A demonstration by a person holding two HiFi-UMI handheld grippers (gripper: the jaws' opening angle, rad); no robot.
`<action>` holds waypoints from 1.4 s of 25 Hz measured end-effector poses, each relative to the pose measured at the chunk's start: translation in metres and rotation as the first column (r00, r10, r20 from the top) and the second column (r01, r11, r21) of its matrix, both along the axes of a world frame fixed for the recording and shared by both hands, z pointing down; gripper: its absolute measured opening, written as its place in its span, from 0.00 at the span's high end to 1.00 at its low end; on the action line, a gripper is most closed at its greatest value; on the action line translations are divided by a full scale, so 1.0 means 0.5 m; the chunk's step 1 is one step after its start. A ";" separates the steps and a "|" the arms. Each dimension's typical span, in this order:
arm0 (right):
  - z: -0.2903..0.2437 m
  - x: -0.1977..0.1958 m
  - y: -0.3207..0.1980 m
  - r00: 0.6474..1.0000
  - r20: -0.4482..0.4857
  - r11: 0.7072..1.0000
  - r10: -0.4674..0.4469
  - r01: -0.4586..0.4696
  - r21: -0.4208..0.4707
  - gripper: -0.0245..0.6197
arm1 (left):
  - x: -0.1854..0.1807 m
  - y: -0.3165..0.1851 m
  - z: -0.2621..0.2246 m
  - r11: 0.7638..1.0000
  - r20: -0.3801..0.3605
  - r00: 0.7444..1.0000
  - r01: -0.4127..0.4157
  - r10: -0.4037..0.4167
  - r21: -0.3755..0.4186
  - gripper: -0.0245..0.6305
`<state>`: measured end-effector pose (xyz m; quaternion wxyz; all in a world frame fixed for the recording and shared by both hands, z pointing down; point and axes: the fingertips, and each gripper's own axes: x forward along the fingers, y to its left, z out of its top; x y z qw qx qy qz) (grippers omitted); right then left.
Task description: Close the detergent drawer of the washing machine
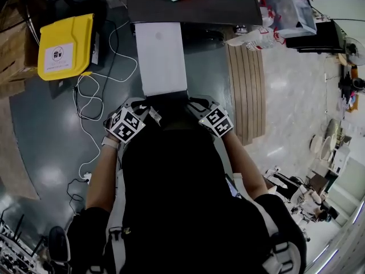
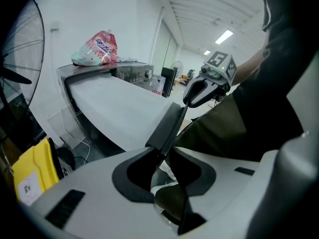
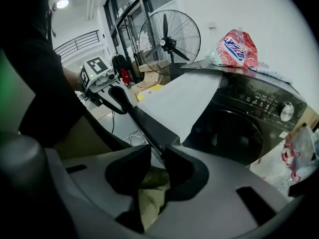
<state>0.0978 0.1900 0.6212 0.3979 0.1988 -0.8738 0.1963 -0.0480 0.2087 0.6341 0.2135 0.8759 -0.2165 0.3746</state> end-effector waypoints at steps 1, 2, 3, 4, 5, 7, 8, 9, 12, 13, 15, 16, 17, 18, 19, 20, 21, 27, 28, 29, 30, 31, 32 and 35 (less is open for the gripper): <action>-0.003 0.001 -0.004 1.000 0.000 1.000 0.003 -0.003 0.005 0.81 | 0.000 -0.003 -0.002 1.000 -0.002 1.000 0.000 0.000 0.000 0.81; -0.005 0.001 -0.008 1.000 0.001 1.000 0.009 -0.009 0.008 0.81 | 0.001 -0.006 -0.004 1.000 -0.004 1.000 0.001 -0.001 0.001 0.81; -0.008 0.002 -0.012 1.000 0.004 1.000 0.016 -0.016 0.009 0.81 | 0.002 -0.009 -0.006 1.000 -0.007 1.000 0.001 -0.001 0.002 0.82; -0.011 0.003 -0.016 1.000 0.009 1.000 0.025 -0.025 0.010 0.81 | 0.002 -0.013 -0.009 1.000 -0.010 1.000 0.003 -0.003 0.003 0.82; -0.013 0.003 -0.021 0.999 0.013 0.999 0.033 -0.033 0.012 0.81 | 0.001 -0.017 -0.011 1.000 -0.013 1.000 0.005 -0.005 0.004 0.82; -0.018 0.001 -0.031 0.999 0.018 0.999 0.044 -0.045 0.018 0.81 | 0.000 -0.027 -0.014 1.000 -0.016 1.000 0.009 -0.009 0.006 0.82; -0.019 0.001 -0.035 0.999 0.020 0.999 0.047 -0.047 0.021 0.81 | 0.000 -0.031 -0.015 1.000 -0.016 1.000 0.010 -0.010 0.006 0.82; -0.020 0.000 -0.039 0.999 0.021 0.999 0.047 -0.047 0.021 0.81 | -0.001 -0.035 -0.016 1.000 -0.015 1.000 0.010 -0.010 0.006 0.82; -0.016 -0.002 -0.051 0.999 0.028 0.999 0.041 -0.042 0.019 0.81 | -0.003 -0.049 -0.013 1.000 -0.008 1.000 0.008 -0.008 0.004 0.82; -0.015 -0.003 -0.056 0.999 0.031 0.999 0.041 -0.041 0.018 0.81 | -0.004 -0.055 -0.012 1.000 -0.005 1.000 0.008 -0.008 0.004 0.82; -0.016 -0.005 -0.067 0.998 0.040 0.999 0.045 -0.045 0.016 0.81 | -0.006 -0.065 -0.014 1.000 -0.003 1.000 0.012 -0.012 0.001 0.82; -0.017 -0.006 -0.073 0.998 0.043 0.999 0.047 -0.048 0.015 0.81 | -0.007 -0.071 -0.016 1.000 -0.001 1.000 0.014 -0.014 0.000 0.82; -0.018 -0.008 -0.079 0.998 0.046 0.999 0.048 -0.048 0.013 0.81 | -0.009 -0.077 -0.017 1.000 0.003 1.000 0.015 -0.015 -0.001 0.82; -0.018 -0.010 -0.084 0.998 0.048 0.999 0.046 -0.046 0.012 0.81 | -0.010 -0.083 -0.017 1.000 0.009 1.000 0.014 -0.014 -0.001 0.82; -0.017 -0.011 -0.089 0.998 0.049 0.999 0.043 -0.043 0.010 0.81 | -0.012 -0.088 -0.016 1.000 0.013 1.000 0.014 -0.014 -0.001 0.82; -0.016 -0.013 -0.094 0.998 0.051 0.999 0.040 -0.041 0.008 0.81 | -0.014 -0.093 -0.015 1.000 0.016 1.000 0.016 -0.015 -0.001 0.82; -0.015 -0.014 -0.099 0.998 0.055 0.999 0.040 -0.040 0.007 0.81 | -0.015 -0.098 -0.014 1.000 0.018 1.000 0.018 -0.018 -0.001 0.82; -0.017 -0.017 -0.128 0.997 0.067 0.999 0.043 -0.043 0.000 0.81 | -0.018 -0.124 -0.017 0.999 0.022 0.999 0.033 -0.033 -0.007 0.82; -0.016 -0.017 -0.133 0.997 0.068 0.999 0.043 -0.043 0.001 0.81 | -0.019 -0.129 -0.016 0.999 0.022 0.999 0.034 -0.034 -0.008 0.82; -0.015 -0.017 -0.139 0.997 0.067 0.999 0.042 -0.043 0.001 0.80 | -0.019 -0.133 -0.015 0.999 0.023 0.999 0.035 -0.035 -0.009 0.82; -0.015 -0.018 -0.143 0.997 0.067 0.999 0.041 -0.041 0.001 0.80 | -0.019 -0.137 -0.015 0.999 0.022 0.999 0.035 -0.034 -0.009 0.82; -0.015 -0.018 -0.147 0.997 0.068 0.999 0.039 -0.039 0.001 0.80 | -0.019 -0.141 -0.015 0.999 0.021 0.999 0.034 -0.034 -0.009 0.82; -0.016 -0.018 -0.151 0.997 0.068 0.999 0.036 -0.036 0.000 0.80 | -0.019 -0.145 -0.016 0.999 0.020 0.999 0.033 -0.033 -0.010 0.82; -0.016 -0.017 -0.158 0.997 0.067 1.000 0.026 -0.026 -0.005 0.80 | -0.017 -0.151 -0.017 0.999 0.020 0.999 0.028 -0.027 -0.018 0.82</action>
